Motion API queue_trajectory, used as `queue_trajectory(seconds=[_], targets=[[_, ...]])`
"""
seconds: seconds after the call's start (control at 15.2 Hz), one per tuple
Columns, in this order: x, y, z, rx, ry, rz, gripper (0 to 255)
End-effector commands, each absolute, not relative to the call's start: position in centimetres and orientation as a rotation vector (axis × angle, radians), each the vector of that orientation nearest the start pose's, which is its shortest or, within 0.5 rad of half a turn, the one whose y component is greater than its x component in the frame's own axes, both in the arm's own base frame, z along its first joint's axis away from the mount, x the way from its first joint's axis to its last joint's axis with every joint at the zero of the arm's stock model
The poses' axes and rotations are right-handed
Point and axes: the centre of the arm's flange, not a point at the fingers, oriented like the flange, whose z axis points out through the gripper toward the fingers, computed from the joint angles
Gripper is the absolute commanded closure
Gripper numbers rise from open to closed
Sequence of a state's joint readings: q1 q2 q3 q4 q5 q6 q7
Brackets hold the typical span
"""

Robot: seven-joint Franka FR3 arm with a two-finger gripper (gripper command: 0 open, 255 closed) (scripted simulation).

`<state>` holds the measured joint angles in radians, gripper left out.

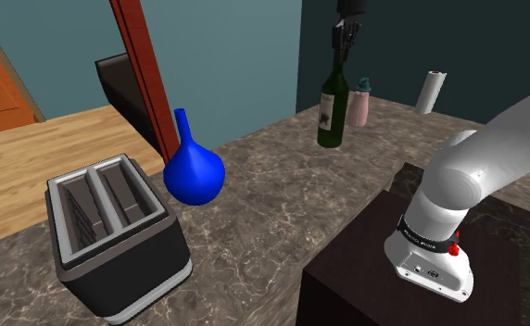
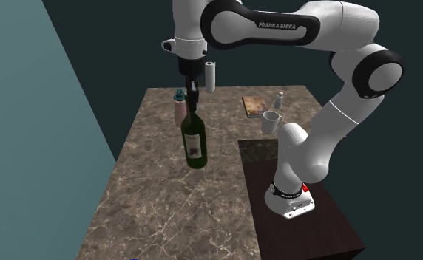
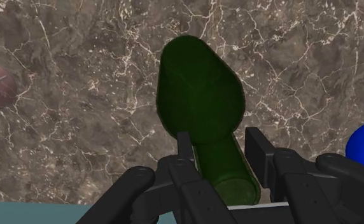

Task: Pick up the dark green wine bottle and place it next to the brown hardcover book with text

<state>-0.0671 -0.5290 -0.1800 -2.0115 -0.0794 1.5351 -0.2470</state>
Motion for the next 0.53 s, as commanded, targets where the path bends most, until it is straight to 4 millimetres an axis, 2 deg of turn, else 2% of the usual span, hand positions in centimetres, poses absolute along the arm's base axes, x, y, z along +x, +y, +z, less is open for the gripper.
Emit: queue_trajectory(seconds=[0.0,0.46], targets=[[36.5,-12.1,66.5,-3.140,-0.027,-0.073,255],[31.9,-20.2,66.5,-3.140,-0.027,-0.073,255]])
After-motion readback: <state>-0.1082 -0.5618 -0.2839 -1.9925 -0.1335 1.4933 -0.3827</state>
